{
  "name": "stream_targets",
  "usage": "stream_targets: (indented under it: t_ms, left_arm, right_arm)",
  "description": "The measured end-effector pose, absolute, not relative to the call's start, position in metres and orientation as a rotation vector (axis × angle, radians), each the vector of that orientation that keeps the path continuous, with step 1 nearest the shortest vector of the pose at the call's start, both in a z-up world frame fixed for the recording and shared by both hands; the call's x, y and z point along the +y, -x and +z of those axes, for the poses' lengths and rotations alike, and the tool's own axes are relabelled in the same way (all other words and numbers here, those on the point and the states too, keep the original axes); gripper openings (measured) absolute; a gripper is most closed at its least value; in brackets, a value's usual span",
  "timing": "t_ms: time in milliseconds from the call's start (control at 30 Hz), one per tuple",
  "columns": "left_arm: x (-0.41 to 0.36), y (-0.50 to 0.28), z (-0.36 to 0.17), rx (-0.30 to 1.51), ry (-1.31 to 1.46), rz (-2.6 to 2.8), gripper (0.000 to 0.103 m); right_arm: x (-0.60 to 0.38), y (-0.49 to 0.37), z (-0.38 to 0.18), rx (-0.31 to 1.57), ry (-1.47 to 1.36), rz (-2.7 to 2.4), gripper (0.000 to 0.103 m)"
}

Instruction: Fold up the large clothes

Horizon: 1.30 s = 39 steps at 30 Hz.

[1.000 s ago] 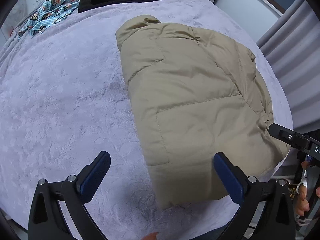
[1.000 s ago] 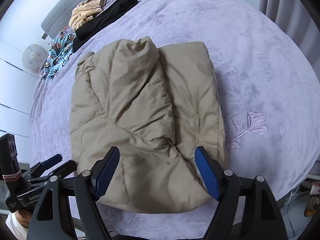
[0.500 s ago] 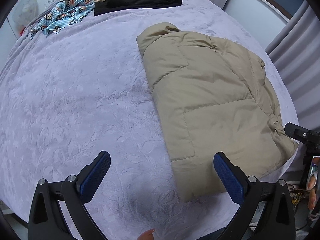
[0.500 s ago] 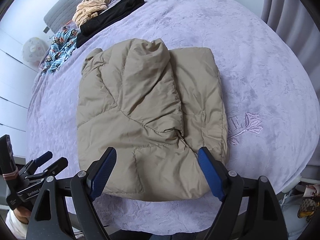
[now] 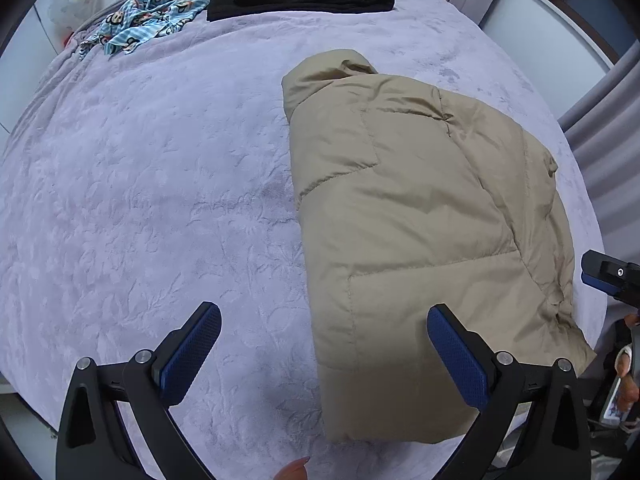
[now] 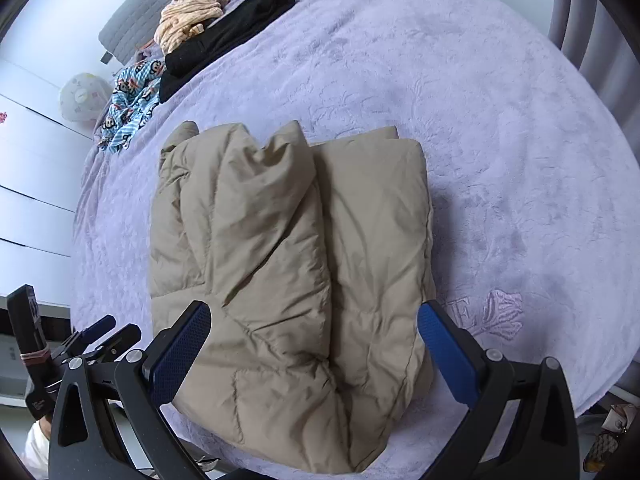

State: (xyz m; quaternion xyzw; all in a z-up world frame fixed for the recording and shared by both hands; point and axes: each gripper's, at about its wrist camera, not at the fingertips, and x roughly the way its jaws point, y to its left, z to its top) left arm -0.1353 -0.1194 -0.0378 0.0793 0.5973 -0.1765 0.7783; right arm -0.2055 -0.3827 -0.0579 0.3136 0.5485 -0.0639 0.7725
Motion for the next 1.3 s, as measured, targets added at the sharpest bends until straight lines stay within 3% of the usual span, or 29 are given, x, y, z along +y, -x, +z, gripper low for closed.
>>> stream_targets:
  t_ms: [467, 800, 1300]
  left_arm:
    - [-0.132, 0.114, -0.06, 1.375, -0.17, -0.326, 0.103]
    - [-0.131, 0.104, -0.068, 1.415, -0.083, -0.387, 0.103]
    - [-0.095, 0.048, -0.122, 1.554, 0.347, -0.708, 0.103]
  right_arm:
    - [-0.441, 0.203, -0.11, 1.327, -0.814, -0.101, 0.103]
    - [-0.456, 0.203, -0.136, 1.317, -0.907, -0.012, 0.103]
    - [-0.447, 0.174, -0.146, 1.294, -0.924, 0.178, 0.103]
